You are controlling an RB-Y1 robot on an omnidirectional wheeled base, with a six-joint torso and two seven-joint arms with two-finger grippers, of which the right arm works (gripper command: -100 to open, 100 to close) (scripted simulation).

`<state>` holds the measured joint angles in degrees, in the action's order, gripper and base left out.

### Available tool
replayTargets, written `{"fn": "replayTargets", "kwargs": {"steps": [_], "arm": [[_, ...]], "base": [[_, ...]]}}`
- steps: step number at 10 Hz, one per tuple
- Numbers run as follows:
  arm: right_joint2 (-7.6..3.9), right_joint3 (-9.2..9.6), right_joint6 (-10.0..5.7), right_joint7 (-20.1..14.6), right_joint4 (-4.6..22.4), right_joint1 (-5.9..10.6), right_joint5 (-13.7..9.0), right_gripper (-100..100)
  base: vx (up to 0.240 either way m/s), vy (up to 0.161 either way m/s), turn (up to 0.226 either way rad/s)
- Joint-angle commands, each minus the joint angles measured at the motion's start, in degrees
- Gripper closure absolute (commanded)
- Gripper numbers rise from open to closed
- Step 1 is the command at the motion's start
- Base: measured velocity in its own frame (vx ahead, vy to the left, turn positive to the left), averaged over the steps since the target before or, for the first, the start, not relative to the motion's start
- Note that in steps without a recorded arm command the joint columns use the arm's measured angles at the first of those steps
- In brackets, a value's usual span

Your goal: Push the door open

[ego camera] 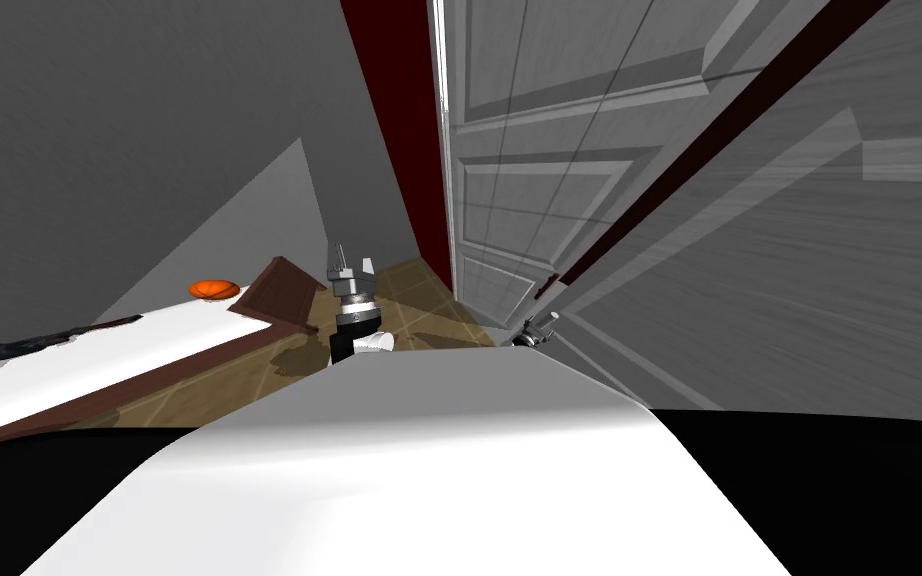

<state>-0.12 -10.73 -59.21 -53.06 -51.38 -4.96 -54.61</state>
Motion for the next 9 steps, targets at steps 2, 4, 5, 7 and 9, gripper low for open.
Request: {"fn": "replayTargets", "kwargs": {"steps": [2, 4, 5, 7, 9], "arm": [[0.00, 0.00, 0.00, 0.0, 0.0, 0.00, 0.0, 100], [0.00, 0.00, 0.00, 0.0, 0.0, 0.00, 0.0, 100], [0.00, 0.00, 0.00, 0.0, 0.0, 0.00, 0.0, 100], [0.00, 0.00, 0.00, 0.0, 0.0, 0.00, 0.0, 100], [-2.17, -1.00, -0.09, 0.2, 0.3, -1.08, -0.8, 100]], "base": [[0.015, -0.031, -0.004], [-0.009, 0.026, 0.009], [0.000, 0.000, 0.000], [0.000, 0.000, 0.000], [-0.021, -0.028, -0.050]]}}
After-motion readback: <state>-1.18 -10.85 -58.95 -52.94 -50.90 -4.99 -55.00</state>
